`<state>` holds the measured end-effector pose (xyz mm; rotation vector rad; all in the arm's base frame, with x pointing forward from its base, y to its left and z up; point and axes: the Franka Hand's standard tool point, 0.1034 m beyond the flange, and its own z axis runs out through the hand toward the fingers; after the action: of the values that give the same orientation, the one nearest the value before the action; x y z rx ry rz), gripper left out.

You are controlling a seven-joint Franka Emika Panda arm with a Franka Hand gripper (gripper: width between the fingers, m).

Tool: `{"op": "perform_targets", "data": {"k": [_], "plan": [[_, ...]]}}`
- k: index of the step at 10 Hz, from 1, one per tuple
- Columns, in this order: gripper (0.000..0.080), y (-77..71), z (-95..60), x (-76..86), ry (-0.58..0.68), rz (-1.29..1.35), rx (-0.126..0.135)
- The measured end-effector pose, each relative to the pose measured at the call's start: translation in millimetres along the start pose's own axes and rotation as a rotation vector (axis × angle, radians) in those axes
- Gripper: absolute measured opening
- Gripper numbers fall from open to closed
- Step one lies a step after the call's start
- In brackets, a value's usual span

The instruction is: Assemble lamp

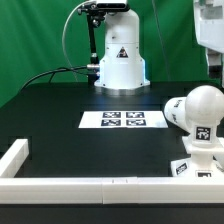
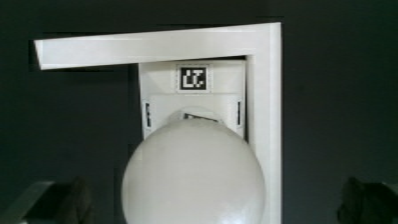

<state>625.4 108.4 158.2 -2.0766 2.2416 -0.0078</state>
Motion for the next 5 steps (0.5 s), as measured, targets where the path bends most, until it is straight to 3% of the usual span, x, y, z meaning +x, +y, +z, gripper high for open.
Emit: {"op": "perform_targets", "data": {"k": [3, 5], "plan": [[0.0698, 0.5, -0.9, -0.9, -0.001, -0.043, -0.002], [0.0698, 10.6, -18.7, -8.4, -0.024, -0.157, -0.014]]}}
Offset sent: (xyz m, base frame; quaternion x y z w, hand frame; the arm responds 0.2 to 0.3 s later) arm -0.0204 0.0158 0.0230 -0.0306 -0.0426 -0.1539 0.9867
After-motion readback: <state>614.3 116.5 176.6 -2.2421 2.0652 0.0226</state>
